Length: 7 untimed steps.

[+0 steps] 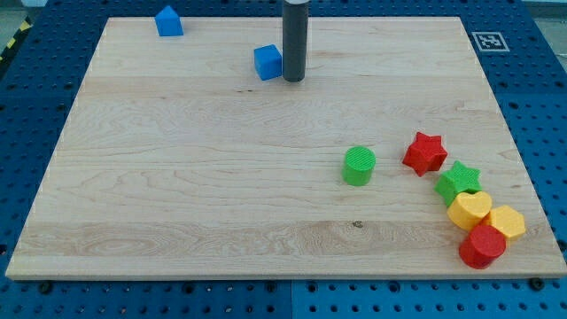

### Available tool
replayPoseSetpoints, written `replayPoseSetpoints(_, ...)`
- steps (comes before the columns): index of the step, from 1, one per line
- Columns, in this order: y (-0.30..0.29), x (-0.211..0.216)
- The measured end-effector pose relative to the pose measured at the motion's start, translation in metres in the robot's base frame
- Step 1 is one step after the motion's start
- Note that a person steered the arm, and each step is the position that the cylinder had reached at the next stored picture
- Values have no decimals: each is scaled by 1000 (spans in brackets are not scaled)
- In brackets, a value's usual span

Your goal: Slide the blue cube to the bottom right side of the blue triangle

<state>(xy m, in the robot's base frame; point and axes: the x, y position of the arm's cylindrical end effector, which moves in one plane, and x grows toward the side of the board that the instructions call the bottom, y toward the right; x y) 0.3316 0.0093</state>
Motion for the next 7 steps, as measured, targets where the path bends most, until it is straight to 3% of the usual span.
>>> replayPoseSetpoints(2, -37, -27)
replayPoseSetpoints(7, -89, -39)
